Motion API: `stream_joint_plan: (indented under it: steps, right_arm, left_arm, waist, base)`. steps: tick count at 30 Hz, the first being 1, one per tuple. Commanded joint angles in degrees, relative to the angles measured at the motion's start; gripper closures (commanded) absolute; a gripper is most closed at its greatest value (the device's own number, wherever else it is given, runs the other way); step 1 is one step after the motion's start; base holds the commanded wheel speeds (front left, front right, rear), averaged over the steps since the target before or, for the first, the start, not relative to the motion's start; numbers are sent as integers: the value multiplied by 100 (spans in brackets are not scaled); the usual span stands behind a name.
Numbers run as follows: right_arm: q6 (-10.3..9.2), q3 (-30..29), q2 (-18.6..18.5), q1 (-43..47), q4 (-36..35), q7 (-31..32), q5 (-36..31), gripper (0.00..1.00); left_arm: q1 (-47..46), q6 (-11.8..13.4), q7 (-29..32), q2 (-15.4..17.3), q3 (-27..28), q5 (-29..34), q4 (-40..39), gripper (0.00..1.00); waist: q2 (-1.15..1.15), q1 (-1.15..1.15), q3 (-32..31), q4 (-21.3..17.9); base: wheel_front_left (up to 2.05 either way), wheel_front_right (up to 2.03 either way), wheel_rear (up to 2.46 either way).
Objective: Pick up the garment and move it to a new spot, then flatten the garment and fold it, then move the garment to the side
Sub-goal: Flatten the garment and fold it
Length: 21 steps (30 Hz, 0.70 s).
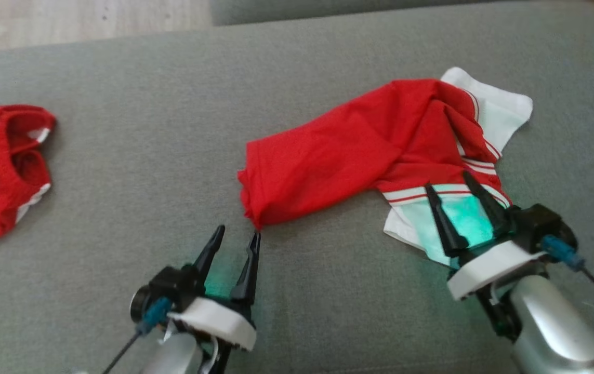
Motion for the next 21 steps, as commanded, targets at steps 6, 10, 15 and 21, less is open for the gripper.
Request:
stream_joint_plan:
  steps: [6, 10, 15, 21]
  right_arm:
    - [11, 210, 226, -78, -158, -37, -42, 0]
    - [11, 198, 267, -119, -86, -37, -34, 0]
    - [11, 192, 308, -132, -13, -37, -7, 0]
    - [11, 288, 357, -162, 77, -37, 24, 0]
  left_arm:
    - [-635, -81, -29, 11, -179, -298, 256, 0]
    - [-821, -87, -29, 11, -410, -499, 246, 0]
    - [-984, -89, -29, 11, -401, -508, 246, 0]
    - [-1058, -89, -29, 11, -252, -264, 425, 0]
  waist:
    - [0, -1, 283, -242]
    - [0, -1, 343, -276]
    - [0, -1, 324, -280]
    - [0, -1, 271, -316]
  base:
    - [0, 0, 0]
    - [0, 0, 0]
    - [0, 0, 0]
    - [0, 0, 0]
